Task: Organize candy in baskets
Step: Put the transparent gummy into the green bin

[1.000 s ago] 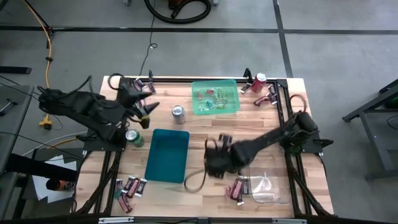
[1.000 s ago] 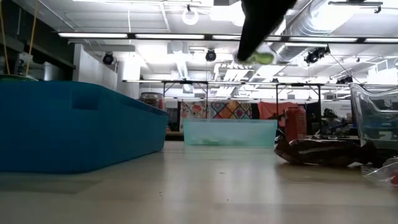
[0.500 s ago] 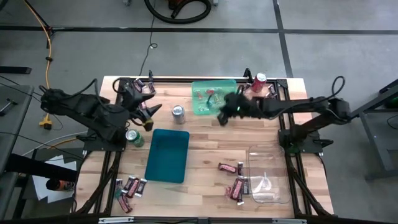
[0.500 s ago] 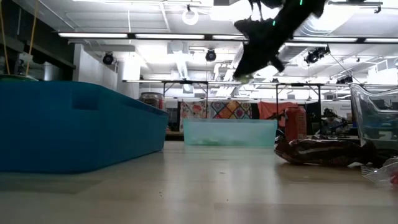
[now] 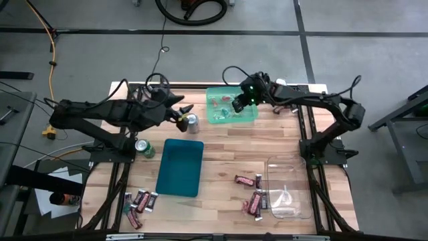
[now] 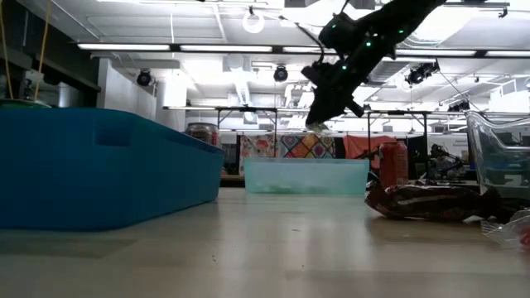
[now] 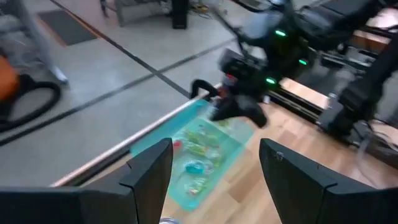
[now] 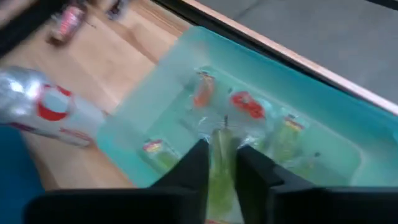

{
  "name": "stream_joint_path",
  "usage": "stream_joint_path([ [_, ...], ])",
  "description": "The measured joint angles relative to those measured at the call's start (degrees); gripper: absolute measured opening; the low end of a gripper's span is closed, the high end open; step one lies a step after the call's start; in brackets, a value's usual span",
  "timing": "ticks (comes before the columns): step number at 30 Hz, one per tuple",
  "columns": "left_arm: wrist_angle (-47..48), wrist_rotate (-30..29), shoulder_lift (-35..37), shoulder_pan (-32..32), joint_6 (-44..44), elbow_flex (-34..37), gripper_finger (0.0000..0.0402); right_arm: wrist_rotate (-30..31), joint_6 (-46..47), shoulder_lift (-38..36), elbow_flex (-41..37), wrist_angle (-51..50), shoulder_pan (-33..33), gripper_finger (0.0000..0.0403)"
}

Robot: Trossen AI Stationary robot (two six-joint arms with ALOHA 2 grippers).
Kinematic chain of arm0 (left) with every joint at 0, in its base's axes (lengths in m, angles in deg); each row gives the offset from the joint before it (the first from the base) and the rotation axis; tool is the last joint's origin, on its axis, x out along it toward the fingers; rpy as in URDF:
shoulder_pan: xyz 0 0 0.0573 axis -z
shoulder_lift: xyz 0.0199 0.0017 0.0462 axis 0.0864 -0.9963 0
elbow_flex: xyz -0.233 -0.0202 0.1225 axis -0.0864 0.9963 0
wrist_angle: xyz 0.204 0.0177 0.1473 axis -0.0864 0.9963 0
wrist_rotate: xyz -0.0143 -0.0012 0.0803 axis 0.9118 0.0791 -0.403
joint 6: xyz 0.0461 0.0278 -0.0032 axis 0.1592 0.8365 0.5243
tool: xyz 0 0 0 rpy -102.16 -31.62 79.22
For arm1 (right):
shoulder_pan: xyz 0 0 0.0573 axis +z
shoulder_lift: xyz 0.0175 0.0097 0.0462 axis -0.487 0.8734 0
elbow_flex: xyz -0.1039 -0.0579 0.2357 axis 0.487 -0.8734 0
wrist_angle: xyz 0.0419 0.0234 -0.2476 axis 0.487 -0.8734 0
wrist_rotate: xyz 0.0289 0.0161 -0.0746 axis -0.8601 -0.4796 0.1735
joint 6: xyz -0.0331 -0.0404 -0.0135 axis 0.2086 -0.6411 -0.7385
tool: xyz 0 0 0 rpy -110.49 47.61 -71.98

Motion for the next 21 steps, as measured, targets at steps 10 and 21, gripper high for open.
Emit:
stream_joint_path([
  [10,-0.4,5.5,0.2,-1.8,3.1,0.0,0.0226,0.0,-6.1,-0.6,7.0,-5.6,0.2,0.0243],
  [21,11.1,15.0,2.0,1.4,4.1,0.2,0.0226,-5.3,2.9,-3.6,7.4,-8.8,4.8,0.0259],
])
